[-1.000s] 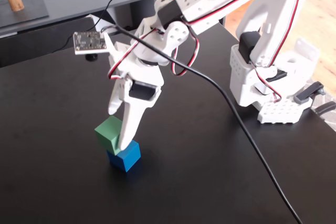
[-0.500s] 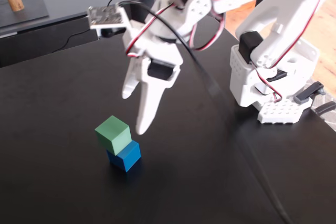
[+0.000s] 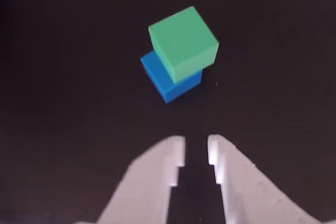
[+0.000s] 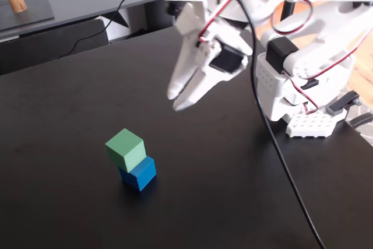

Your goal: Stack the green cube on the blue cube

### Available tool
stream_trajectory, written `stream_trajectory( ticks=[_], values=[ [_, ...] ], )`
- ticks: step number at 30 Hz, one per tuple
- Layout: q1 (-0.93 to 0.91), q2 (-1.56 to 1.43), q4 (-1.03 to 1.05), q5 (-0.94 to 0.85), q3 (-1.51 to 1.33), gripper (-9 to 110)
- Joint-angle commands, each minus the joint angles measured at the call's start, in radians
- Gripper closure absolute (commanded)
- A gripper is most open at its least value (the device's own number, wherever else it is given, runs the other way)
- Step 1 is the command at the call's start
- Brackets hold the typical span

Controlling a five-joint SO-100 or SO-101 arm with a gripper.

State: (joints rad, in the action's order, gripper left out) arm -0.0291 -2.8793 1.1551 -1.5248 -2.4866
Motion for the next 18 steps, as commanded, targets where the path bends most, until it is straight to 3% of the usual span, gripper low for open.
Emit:
stream_trajectory(
  ticks=[1, 8, 18],
  values=[
    [0.037, -0.173, 0.06, 0.012, -0.063, 101],
    [0.089, -0.399, 0.1, 0.028, -0.267, 101],
    [0.107, -0.41, 0.071, 0.043, -0.488, 101]
  ],
)
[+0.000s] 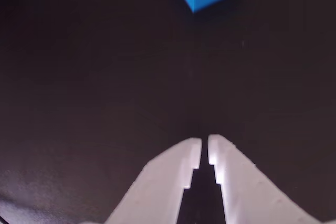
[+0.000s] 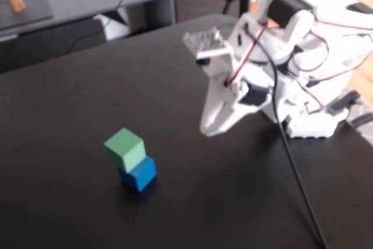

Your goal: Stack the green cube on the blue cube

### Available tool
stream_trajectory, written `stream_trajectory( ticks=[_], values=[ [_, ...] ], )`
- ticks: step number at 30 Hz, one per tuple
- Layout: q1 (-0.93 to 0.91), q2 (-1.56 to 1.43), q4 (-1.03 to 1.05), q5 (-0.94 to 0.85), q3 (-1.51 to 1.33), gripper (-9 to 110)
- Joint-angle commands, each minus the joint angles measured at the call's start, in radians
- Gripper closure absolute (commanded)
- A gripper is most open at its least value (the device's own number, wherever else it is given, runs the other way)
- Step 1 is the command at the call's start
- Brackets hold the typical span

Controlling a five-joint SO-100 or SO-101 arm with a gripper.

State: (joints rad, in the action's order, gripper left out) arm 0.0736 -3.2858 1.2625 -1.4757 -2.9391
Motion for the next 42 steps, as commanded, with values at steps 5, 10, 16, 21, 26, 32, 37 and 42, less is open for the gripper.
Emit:
stream_trajectory(
  ticks=[5, 10, 16, 21, 26, 32, 37, 42],
  values=[
    [0.003, -0.003, -0.089, -0.015, -0.149, 101],
    [0.0, -0.005, -0.028, -0.058, -0.179, 101],
    [-0.002, -0.005, 0.103, -0.129, -0.181, 101],
    [-0.012, -0.003, 0.118, -0.049, -0.181, 100],
    [-0.012, -0.003, 0.118, 0.046, -0.181, 101],
    [-0.012, -0.003, 0.118, 0.069, -0.181, 100],
    [-0.012, -0.003, 0.118, 0.069, -0.181, 100],
    [-0.012, -0.003, 0.118, 0.069, -0.181, 100]
  ],
)
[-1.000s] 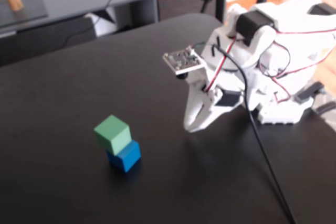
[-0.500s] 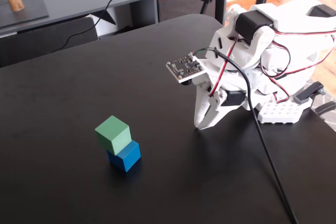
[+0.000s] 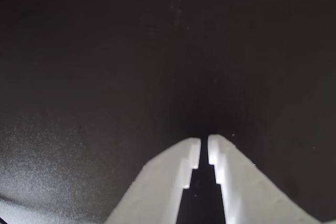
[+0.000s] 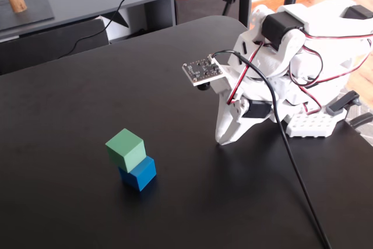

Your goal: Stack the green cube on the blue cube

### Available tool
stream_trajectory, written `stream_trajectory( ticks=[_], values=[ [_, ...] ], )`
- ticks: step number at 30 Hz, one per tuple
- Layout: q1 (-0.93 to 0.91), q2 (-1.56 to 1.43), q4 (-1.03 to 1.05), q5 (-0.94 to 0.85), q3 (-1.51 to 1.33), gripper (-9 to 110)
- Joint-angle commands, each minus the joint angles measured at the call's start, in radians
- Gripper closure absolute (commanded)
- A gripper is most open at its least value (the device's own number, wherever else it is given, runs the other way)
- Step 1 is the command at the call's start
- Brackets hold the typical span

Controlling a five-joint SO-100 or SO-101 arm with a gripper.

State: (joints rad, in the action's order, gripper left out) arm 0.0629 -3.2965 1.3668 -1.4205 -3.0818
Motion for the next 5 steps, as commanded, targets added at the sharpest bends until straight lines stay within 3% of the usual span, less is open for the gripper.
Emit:
stream_trajectory(
  ticks=[1, 5],
  values=[
    [-0.002, 0.008, 0.014, 0.014, -0.038, 100],
    [-0.002, 0.008, 0.014, 0.014, -0.038, 100]
  ],
)
